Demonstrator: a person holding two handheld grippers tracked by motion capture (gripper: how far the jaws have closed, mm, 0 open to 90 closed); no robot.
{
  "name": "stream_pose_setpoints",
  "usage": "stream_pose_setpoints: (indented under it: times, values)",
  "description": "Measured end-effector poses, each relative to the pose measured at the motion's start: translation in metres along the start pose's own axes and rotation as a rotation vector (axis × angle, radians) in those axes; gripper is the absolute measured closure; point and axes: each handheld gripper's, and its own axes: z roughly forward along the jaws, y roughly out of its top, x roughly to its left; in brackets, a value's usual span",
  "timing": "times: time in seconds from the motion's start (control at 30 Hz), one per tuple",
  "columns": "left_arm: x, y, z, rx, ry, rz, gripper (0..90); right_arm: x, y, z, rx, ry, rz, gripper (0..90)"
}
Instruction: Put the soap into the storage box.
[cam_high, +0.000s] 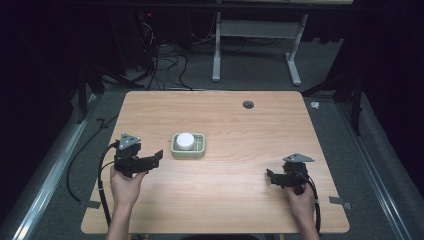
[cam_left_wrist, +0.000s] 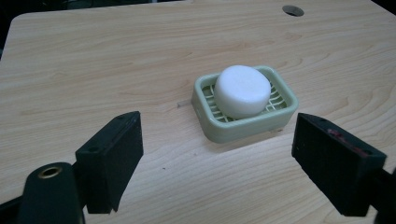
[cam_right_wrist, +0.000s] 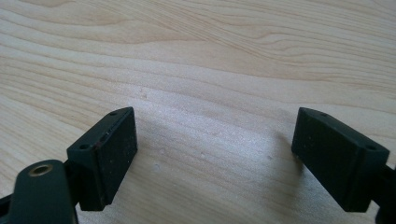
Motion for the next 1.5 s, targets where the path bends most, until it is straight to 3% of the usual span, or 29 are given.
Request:
stream_pose_setpoints:
  times: [0.57,0.93,1.5]
  values:
    - [0.008,-0.018,-0.008,0.005,0.009,-0.040,17.5,0.000,0.000,0.000,0.000,0.000,0.000,15.1]
    - [0.008,-0.029,-0.005,0.022,-0.010,-0.056,17.5,0.000,0.000,0.000,0.000,0.000,0.000,15.1]
    - [0.007,-0.043,-0.001,0.032,-0.005,-0.070,17.6,0.000,0.000,0.000,0.000,0.000,0.000,15.1]
